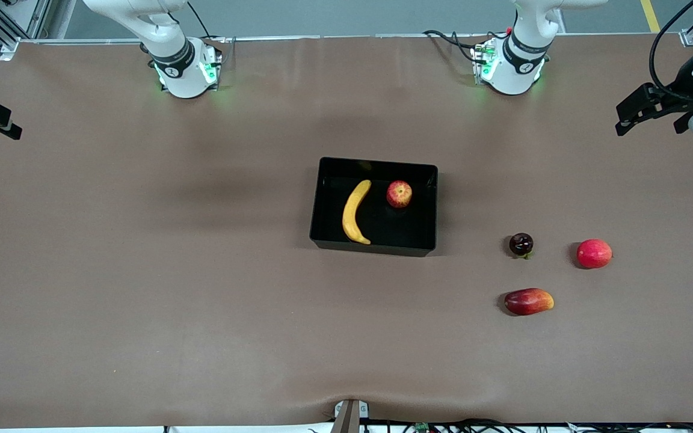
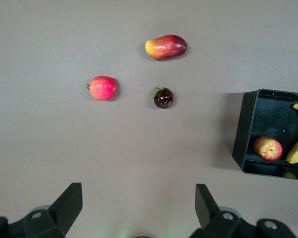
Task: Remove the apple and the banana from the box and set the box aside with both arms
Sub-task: 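Move the left gripper toward the black box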
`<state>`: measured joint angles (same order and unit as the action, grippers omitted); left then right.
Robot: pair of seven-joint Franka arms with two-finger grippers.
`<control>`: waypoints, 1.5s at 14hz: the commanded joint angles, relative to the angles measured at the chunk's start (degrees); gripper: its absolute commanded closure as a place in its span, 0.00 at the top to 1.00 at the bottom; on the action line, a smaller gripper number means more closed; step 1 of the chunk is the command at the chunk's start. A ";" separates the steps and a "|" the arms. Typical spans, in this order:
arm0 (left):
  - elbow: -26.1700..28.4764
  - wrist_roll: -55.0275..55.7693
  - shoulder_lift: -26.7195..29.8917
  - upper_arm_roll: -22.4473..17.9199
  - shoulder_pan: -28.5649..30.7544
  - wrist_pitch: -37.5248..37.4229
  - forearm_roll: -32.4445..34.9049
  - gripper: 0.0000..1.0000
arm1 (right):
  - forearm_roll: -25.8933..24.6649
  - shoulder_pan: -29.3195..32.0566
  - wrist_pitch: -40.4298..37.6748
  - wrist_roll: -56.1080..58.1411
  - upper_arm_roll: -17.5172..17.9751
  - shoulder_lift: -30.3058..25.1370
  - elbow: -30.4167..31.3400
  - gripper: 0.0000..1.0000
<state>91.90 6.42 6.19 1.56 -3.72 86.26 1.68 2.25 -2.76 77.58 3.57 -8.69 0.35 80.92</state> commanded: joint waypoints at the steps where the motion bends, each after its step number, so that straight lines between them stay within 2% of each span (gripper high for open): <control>1: -1.28 0.88 -0.66 0.20 0.12 -0.22 0.96 1.00 | 0.92 1.09 -0.24 0.56 0.60 0.01 -0.06 1.00; 8: -0.84 4.20 -3.20 1.77 -1.54 0.13 0.26 1.00 | 0.92 1.09 -0.24 0.48 0.60 0.01 -0.06 1.00; 12: -0.05 19.29 -8.29 8.09 -3.04 5.21 -0.27 1.00 | 1.01 1.45 -0.15 0.21 0.60 1.24 -0.50 1.00; 16: 1.26 23.63 -12.17 14.25 -3.13 9.96 -0.27 1.00 | 1.01 1.27 -0.15 0.04 0.60 1.15 -0.50 1.00; 21: 11.71 33.73 -13.39 22.60 -3.83 23.05 1.04 1.00 | 0.92 1.27 -0.15 0.04 0.60 1.15 -0.50 1.00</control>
<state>99.07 36.41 -7.58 21.80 -7.52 104.62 1.64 2.25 -2.69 77.65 3.57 -8.77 1.45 80.90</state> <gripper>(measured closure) 0.000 0.000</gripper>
